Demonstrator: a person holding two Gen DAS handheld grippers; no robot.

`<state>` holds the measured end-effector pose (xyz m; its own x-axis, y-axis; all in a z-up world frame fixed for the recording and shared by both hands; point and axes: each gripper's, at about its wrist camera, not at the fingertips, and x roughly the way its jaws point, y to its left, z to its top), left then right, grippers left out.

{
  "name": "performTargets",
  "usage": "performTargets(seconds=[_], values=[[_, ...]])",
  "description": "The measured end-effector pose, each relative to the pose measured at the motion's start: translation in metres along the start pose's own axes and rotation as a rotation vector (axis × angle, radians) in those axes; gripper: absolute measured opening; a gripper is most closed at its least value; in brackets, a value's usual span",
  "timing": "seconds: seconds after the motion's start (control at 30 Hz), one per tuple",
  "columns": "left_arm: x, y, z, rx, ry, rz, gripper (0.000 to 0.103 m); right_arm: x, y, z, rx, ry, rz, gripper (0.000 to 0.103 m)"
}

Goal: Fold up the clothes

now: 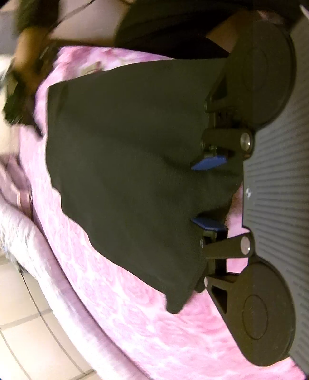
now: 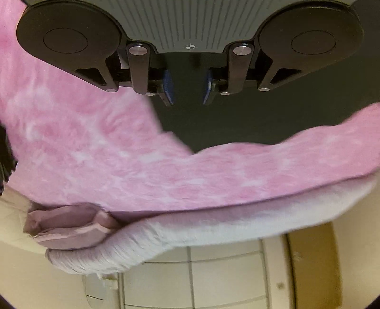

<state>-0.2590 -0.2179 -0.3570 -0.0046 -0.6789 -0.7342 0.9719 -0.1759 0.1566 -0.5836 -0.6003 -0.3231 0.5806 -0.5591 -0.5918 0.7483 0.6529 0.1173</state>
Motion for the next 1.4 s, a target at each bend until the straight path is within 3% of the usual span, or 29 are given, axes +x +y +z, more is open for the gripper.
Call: performTargets(seconds=[0.1, 0.17, 0.27, 0.4, 0.47, 0.57, 0.73, 0.87, 1.0, 1.13, 1.27, 1.33, 1.4], values=[[-0.007, 0.009, -0.003, -0.095, -0.037, 0.003, 0.040, -0.027, 0.030, -0.042, -0.057, 0.038, 0.079, 0.044], [-0.004, 0.012, -0.006, -0.106, -0.017, 0.017, 0.042, -0.031, 0.052, -0.066, -0.119, 0.089, 0.109, 0.048], [-0.004, 0.018, -0.009, -0.138, -0.006, 0.003, 0.044, -0.039, 0.073, -0.084, -0.180, 0.089, 0.047, 0.051], [-0.018, 0.012, -0.011, -0.115, -0.026, 0.044, 0.043, -0.065, 0.088, -0.080, -0.078, 0.046, 0.104, 0.052], [-0.017, 0.011, -0.017, -0.116, -0.016, 0.037, 0.044, -0.072, 0.103, -0.087, -0.103, 0.044, 0.145, 0.055], [-0.023, 0.018, -0.025, -0.162, -0.016, 0.029, 0.044, -0.054, 0.123, -0.103, -0.192, 0.144, 0.169, 0.056], [-0.048, 0.020, -0.035, -0.080, -0.016, 0.103, 0.044, -0.071, 0.141, -0.096, -0.235, 0.096, 0.184, 0.056], [-0.057, 0.018, -0.046, 0.030, -0.011, 0.147, 0.048, -0.093, 0.175, -0.103, -0.401, 0.054, 0.242, 0.056], [-0.055, 0.012, -0.055, 0.143, -0.006, 0.163, 0.061, -0.103, 0.217, -0.132, -0.666, 0.039, 0.336, 0.057], [-0.054, 0.011, -0.060, 0.176, -0.010, 0.159, 0.063, -0.101, 0.249, -0.160, -0.859, 0.034, 0.454, 0.057], [-0.054, 0.010, -0.059, 0.215, -0.020, 0.160, 0.066, -0.090, 0.279, -0.185, -1.038, 0.001, 0.479, 0.057], [-0.054, 0.007, -0.058, 0.262, -0.024, 0.169, 0.072, -0.082, 0.289, -0.197, -1.112, -0.014, 0.472, 0.052], [-0.057, 0.002, -0.058, 0.323, -0.035, 0.171, 0.076, -0.073, 0.294, -0.197, -1.103, -0.012, 0.468, 0.011]])
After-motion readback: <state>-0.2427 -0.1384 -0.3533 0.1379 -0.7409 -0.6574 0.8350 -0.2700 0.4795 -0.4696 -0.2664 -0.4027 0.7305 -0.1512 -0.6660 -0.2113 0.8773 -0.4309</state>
